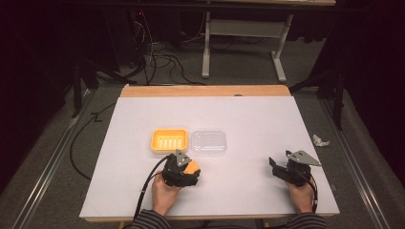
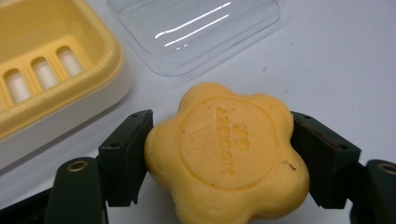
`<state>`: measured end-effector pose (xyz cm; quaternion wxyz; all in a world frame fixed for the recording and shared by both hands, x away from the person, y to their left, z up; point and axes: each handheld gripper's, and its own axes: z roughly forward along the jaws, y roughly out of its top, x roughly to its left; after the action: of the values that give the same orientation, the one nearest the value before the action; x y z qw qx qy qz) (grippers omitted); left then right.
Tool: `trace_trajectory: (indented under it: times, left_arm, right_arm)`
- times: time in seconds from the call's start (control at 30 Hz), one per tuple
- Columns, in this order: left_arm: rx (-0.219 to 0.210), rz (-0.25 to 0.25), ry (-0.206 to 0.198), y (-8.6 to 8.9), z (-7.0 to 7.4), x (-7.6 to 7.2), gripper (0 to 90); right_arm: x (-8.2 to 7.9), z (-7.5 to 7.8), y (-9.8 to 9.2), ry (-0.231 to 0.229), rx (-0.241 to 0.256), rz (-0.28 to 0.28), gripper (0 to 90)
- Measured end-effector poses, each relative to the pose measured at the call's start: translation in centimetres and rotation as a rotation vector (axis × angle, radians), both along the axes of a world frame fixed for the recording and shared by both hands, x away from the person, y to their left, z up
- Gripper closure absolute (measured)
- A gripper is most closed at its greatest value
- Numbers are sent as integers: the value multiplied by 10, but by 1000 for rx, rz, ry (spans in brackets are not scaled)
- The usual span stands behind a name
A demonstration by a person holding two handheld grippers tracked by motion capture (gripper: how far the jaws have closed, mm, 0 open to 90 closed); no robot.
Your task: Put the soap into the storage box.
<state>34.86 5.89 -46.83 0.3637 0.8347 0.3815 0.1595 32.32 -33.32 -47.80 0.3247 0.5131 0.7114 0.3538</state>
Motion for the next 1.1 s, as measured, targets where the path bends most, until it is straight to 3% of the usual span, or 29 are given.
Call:
trace_trajectory:
  times: [0.5, 1.1]
  left_arm:
    - [-76, 13, 13, 12, 12, 0, 271]
    - [-87, 56, -19, 27, 23, 1, 271]
  right_arm:
    - [0, 0, 0, -2, -2, 3, 281]
    - [0, 0, 0, -3, -1, 5, 281]
